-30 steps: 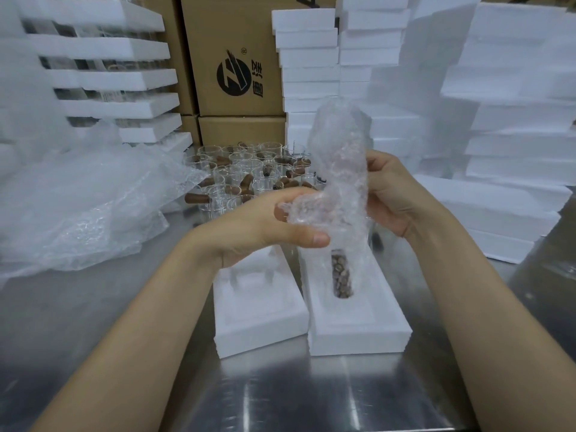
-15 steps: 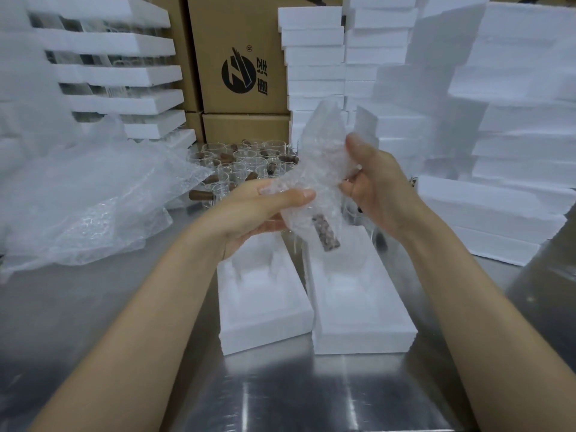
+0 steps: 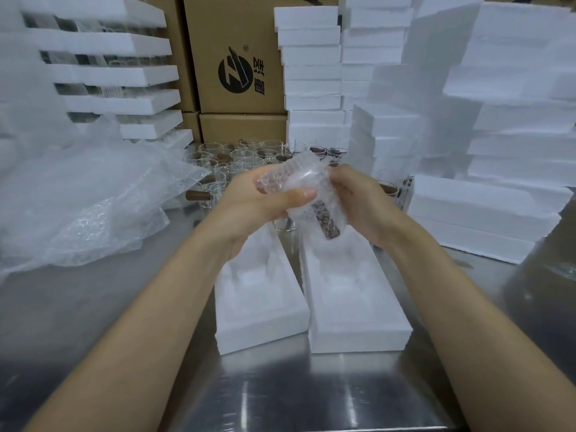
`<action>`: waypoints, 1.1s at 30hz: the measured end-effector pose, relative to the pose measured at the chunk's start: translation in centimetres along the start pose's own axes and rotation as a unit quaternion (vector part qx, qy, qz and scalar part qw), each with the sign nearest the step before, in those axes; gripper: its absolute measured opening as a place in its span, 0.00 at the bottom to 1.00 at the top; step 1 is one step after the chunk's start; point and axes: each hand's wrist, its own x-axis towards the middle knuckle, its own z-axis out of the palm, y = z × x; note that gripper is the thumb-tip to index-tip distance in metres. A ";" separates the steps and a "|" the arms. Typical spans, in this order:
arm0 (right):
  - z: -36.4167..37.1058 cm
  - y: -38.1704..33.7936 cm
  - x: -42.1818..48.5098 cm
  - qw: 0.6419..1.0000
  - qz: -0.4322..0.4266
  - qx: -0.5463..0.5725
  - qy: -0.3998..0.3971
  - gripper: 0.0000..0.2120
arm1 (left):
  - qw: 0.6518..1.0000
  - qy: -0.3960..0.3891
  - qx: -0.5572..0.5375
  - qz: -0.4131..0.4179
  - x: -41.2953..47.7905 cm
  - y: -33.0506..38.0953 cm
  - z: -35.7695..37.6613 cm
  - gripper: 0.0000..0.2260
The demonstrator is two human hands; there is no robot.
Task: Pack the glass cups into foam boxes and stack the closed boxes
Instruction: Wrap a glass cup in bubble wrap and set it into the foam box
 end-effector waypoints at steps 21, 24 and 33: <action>0.0 0.2 0.4 0.977 0.136 0.155 0.048 0.10 | 0.997 0.028 0.009 0.074 0.5 -0.6 0.0 0.33; 0.7 0.7 0.8 0.983 0.066 -0.059 0.161 0.06 | 0.998 -0.046 -0.031 -0.016 0.9 -0.7 -0.4 0.25; 3.1 0.2 0.2 0.932 -0.115 -0.265 0.220 0.31 | 0.917 0.186 0.332 0.119 0.8 -2.0 0.3 0.10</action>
